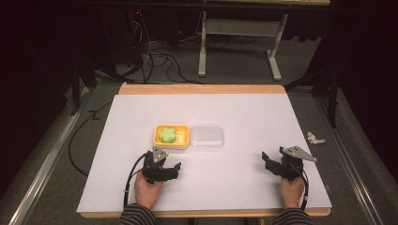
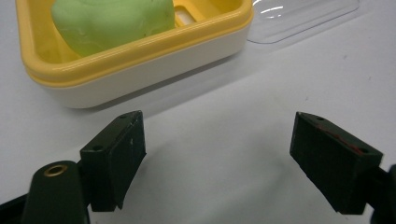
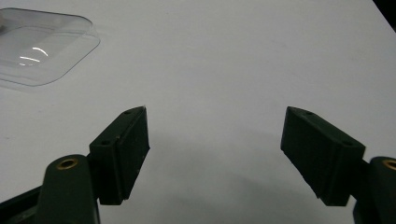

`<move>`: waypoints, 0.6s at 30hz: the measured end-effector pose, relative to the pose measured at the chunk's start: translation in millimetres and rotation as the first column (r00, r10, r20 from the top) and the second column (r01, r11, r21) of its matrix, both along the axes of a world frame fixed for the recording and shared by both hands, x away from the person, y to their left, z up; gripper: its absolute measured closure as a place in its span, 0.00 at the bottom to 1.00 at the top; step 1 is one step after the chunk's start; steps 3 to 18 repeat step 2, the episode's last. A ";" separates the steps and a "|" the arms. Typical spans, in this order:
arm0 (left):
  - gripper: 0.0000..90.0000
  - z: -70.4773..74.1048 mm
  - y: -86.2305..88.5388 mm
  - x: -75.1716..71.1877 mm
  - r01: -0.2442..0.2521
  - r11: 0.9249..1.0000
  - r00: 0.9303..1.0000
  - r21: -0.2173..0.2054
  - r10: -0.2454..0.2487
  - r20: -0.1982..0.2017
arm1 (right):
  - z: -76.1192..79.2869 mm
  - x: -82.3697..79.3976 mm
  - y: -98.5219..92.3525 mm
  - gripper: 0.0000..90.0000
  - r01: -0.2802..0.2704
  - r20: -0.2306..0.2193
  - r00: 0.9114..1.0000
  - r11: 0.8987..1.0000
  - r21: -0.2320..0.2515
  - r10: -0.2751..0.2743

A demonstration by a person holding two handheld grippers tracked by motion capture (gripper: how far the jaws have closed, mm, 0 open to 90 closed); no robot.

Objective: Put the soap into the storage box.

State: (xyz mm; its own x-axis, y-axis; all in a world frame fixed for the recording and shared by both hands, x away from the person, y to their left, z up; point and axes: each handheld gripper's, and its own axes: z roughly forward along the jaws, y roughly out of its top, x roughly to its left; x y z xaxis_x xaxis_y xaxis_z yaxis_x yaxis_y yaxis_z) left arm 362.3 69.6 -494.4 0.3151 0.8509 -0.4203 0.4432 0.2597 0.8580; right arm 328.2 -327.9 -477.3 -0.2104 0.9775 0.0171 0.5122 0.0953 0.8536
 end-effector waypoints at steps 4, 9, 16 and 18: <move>0.21 -0.6 -0.1 0.0 0.003 1.000 1.000 0.011 -0.003 -0.002 | 0.0 -0.1 0.2 0.27 0.002 -0.002 1.000 1.000 0.001 -0.002; 0.21 -0.6 -0.1 0.0 0.003 1.000 1.000 0.011 -0.003 -0.002 | 0.0 -0.1 0.2 0.27 0.002 -0.002 1.000 1.000 0.001 -0.002; 0.21 -0.6 -0.1 0.0 0.003 1.000 1.000 0.011 -0.003 -0.002 | 0.0 -0.1 0.2 0.27 0.002 -0.002 1.000 1.000 0.001 -0.002; 0.21 -0.6 -0.1 0.0 0.003 1.000 1.000 0.011 -0.003 -0.002 | 0.0 -0.1 0.2 0.27 0.002 -0.002 1.000 1.000 0.001 -0.002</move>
